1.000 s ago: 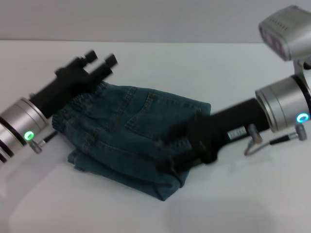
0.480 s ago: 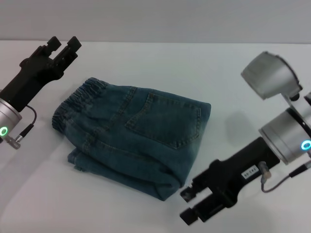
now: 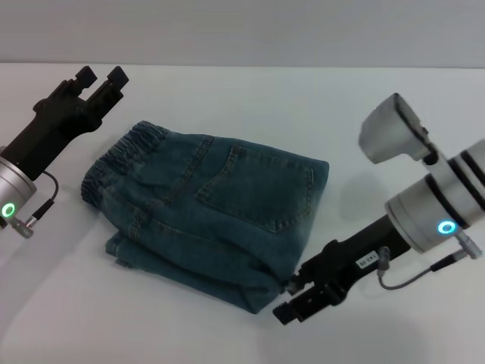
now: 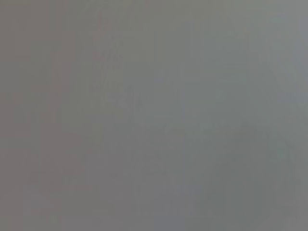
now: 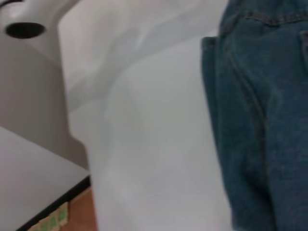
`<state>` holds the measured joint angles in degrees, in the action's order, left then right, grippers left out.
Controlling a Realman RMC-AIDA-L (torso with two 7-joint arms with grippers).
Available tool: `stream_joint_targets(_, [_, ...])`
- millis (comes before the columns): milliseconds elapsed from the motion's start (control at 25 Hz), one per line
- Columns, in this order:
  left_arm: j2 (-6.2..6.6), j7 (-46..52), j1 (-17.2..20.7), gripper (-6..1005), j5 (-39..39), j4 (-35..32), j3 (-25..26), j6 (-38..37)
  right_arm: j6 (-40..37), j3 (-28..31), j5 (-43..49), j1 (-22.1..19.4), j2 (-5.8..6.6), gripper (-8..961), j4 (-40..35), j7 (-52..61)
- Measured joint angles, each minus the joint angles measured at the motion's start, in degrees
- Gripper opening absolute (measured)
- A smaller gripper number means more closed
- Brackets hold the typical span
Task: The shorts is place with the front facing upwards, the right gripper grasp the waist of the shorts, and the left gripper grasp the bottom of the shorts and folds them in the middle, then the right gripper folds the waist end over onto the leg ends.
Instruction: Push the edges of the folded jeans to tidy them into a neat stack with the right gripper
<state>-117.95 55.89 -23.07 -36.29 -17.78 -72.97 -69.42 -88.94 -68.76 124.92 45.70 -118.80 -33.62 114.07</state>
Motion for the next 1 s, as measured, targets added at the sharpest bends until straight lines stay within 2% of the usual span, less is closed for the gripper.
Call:
stream_joint_targets(480, [-0.08,0.00,-0.22,624,-0.12,1.38,-0.03,0.09,8.61,0.51,-1.34,0.04,-0.06,627,0.62,0.01])
stream_joint_targets(720, [-0.09,0.00,-0.22,617,-0.22,1.45,-0.05,0.09,12.14,5.04,-1.47,-2.74,0.21,627,-1.81,0.01])
stream_joint_targets(840, [-0.04,0.00,-0.16,614,-0.03,1.45,-0.04,0.09,10.46,6.83,-3.47,-5.16,0.18,627,-5.19,0.03])
stream_joint_targets(1000, [0.00,0.19,0.25,610,0.16,1.02,0.25,0.12,3.35,7.00,-10.66,-9.48,0.24,627,-11.26,-1.62])
